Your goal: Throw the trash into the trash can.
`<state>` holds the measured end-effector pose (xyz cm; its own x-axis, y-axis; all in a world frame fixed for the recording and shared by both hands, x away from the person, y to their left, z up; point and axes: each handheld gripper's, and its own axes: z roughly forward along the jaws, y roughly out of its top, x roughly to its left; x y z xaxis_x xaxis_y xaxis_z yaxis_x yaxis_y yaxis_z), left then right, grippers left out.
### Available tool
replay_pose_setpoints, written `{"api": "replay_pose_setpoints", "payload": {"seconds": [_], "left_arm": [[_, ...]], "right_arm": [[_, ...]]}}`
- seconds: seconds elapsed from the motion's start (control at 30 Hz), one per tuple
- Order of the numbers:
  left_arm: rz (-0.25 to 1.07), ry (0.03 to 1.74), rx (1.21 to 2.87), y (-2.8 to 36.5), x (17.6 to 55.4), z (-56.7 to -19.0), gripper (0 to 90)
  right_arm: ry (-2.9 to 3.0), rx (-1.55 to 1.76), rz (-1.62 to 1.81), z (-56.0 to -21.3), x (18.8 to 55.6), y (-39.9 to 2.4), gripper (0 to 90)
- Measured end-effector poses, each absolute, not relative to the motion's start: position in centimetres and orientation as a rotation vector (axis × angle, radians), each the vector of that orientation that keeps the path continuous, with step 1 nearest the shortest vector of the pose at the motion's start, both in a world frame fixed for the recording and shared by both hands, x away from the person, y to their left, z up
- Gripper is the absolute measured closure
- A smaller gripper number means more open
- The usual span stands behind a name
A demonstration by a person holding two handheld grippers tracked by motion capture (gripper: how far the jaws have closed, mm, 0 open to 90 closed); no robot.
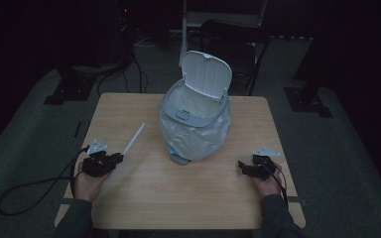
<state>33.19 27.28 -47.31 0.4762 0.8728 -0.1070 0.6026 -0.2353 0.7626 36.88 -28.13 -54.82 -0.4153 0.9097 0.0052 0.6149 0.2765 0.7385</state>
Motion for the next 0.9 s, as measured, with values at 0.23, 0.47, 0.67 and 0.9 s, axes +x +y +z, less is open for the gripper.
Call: {"api": "replay_pose_setpoints", "payload": {"seconds": [0.23,0.47,0.67,0.9], "left_arm": [[0.452,1.203,1.953,27.3,33.4,-46.4,80.2],[0.455,1.181,1.948,27.2,33.6,-45.6,80.3],[0.464,1.157,1.942,27.2,33.7,-44.7,80.2],[0.472,1.136,1.936,27.2,33.9,-43.7,80.2]], "right_arm": [[2.132,1.372,0.944,-54.8,36.9,-28.1,26.3],[2.132,1.372,0.944,-54.8,36.9,-28.1,26.3],[2.132,1.372,0.943,-54.8,36.9,-28.1,26.3],[2.132,1.371,0.943,-54.8,36.9,-28.1,26.3]]}}
